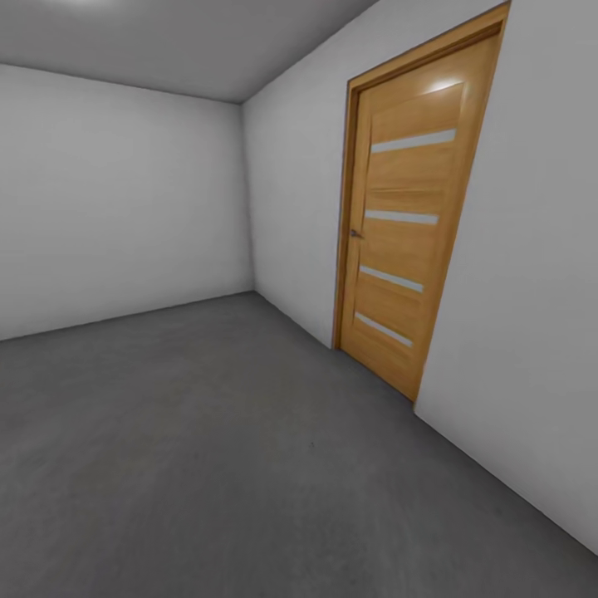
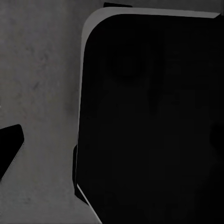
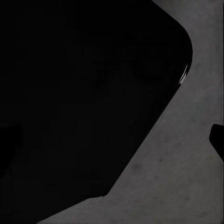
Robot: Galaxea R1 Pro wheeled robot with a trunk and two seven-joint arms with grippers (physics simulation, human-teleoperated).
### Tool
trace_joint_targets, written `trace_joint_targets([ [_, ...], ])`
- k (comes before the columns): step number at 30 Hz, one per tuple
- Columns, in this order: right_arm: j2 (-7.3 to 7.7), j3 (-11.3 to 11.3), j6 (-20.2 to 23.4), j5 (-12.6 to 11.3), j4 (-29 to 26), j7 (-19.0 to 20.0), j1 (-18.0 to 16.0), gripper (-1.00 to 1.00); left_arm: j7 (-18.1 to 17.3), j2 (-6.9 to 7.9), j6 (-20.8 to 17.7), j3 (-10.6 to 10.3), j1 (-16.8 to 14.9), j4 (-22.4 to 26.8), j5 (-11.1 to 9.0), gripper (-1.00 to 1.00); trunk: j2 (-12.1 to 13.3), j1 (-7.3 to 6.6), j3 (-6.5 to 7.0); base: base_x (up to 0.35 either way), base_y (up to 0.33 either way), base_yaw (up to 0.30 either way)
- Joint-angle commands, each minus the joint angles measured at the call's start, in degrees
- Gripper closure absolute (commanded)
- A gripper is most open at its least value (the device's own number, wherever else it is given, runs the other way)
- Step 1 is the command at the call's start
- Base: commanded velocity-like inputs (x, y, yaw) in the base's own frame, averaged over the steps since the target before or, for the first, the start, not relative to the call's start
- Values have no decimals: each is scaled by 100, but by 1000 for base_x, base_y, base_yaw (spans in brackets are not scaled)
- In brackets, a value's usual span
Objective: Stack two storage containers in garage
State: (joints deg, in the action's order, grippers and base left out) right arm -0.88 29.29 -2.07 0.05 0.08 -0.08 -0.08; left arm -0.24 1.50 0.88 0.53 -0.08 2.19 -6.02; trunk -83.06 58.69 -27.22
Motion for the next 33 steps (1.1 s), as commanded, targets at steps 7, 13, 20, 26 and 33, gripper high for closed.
trace_joint_targets([
  [7,0,7,-21,0,1,-1,-1,-100,-2,0,9,0,-1,0,-58,-100,-2,3,-4,323,0,0],
  [13,1,7,-21,3,1,-1,-1,-100,-2,0,9,0,-1,0,-58,-100,-2,3,-4,323,0,0],
  [20,1,7,-21,3,1,-1,-1,-100,-2,0,9,0,-1,0,-58,-100,-2,3,-4,323,0,0],
  [26,1,7,-21,4,-1,-1,-1,-100,-2,0,9,0,-1,0,-58,-100,-2,3,-4,323,0,0],
  [33,1,7,-21,4,1,-1,-1,-100,-2,0,9,0,-1,0,-58,-100,-2,3,-4,323,0,0],
])
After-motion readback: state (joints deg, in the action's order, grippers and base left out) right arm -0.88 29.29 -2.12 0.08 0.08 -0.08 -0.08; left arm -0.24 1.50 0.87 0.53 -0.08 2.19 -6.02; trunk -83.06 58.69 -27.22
